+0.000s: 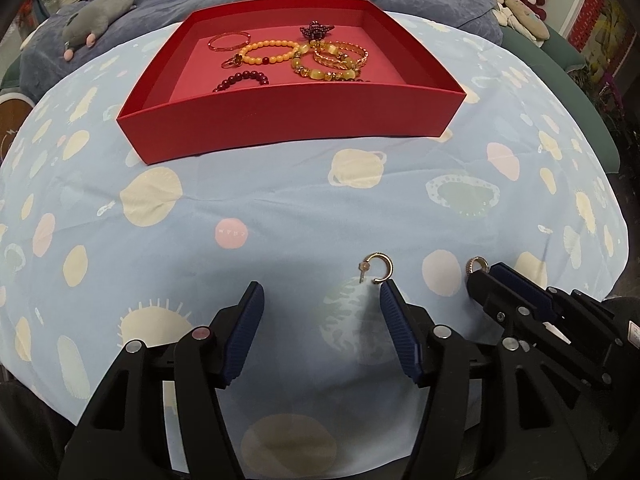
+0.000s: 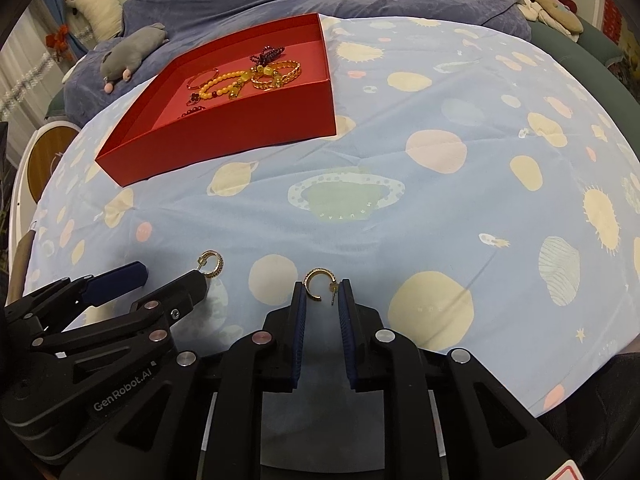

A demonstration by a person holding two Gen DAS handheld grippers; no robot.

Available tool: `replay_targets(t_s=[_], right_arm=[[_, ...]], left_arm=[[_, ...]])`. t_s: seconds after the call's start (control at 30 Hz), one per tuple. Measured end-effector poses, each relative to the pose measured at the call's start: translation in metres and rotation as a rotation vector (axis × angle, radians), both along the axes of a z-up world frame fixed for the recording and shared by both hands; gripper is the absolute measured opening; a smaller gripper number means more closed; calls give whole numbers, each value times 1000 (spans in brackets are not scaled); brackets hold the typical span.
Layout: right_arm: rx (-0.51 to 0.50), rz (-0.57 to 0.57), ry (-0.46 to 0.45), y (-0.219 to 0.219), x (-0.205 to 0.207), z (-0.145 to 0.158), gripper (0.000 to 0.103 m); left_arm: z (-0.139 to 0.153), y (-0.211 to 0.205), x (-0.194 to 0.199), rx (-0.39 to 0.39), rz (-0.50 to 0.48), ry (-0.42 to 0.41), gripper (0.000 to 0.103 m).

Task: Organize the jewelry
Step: 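Grasp the other gold hoop earring with left tool while right holds its earring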

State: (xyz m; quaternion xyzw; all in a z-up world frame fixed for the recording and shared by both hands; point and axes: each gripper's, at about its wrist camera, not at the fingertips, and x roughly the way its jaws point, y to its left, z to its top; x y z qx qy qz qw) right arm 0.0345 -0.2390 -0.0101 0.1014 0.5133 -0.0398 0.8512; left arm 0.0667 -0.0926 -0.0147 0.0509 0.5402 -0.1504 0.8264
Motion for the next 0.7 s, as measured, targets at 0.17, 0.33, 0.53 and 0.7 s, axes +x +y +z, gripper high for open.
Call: replay_targets(t_s=[0.17, 0.33, 0.53, 0.7], right_arm=[[-8, 9, -1, 1, 3, 0, 15], [12, -24, -2, -7, 0, 2, 10], [32, -43, 9, -13, -2, 1, 1], [44, -55, -4, -17, -3, 4, 8]], left_arm=[[0, 0, 0, -3, -2, 1, 57], [1, -7, 2, -14, -19, 1, 58], [-2, -21, 2, 12, -57, -20, 57], [-3, -28, 6, 37, -67, -50, 47]])
